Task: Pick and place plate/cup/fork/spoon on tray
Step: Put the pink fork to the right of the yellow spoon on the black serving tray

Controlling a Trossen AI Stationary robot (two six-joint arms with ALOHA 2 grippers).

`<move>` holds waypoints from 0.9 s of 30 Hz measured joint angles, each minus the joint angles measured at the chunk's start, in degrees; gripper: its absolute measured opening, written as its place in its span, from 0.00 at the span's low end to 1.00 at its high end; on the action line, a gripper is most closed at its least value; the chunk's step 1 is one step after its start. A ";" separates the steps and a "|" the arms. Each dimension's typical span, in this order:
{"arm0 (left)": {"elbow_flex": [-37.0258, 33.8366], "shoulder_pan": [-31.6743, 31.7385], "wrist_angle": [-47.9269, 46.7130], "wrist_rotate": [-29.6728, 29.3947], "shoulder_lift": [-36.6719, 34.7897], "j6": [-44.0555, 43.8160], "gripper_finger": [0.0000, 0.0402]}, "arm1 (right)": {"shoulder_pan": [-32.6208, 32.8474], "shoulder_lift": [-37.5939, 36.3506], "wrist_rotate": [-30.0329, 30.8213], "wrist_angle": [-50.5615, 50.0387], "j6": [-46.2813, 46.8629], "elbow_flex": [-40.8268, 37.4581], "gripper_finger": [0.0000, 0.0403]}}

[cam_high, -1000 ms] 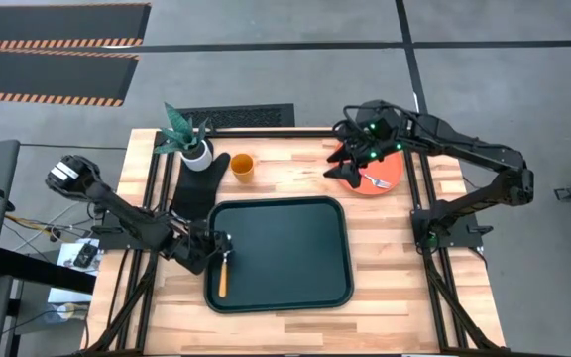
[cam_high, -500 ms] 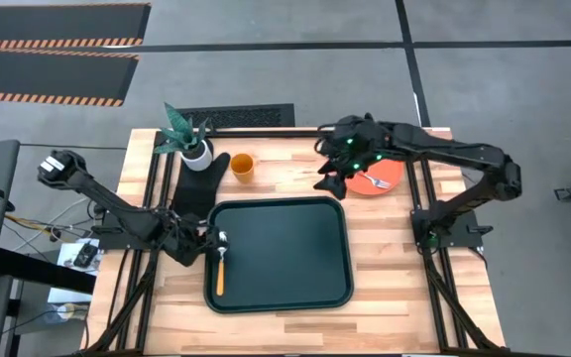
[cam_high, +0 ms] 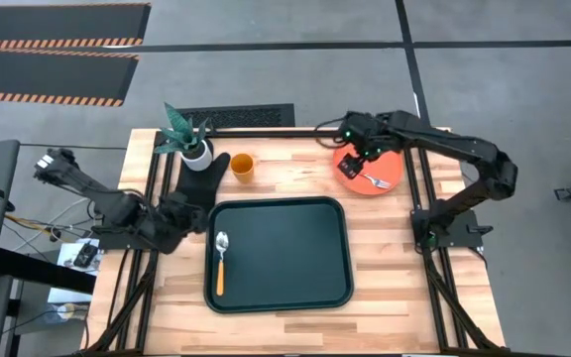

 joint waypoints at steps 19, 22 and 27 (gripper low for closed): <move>2.26 3.19 0.25 -6.41 0.55 10.12 0.55 | -15.03 -0.65 -4.93 25.36 -10.61 -33.08 0.75; 2.26 3.79 0.29 -6.05 0.55 10.80 0.55 | -16.21 0.78 -5.21 27.10 -13.39 -33.02 0.75; 2.24 4.55 0.20 -5.54 0.57 11.89 0.55 | -16.94 4.14 -5.62 27.17 -16.79 -33.01 0.75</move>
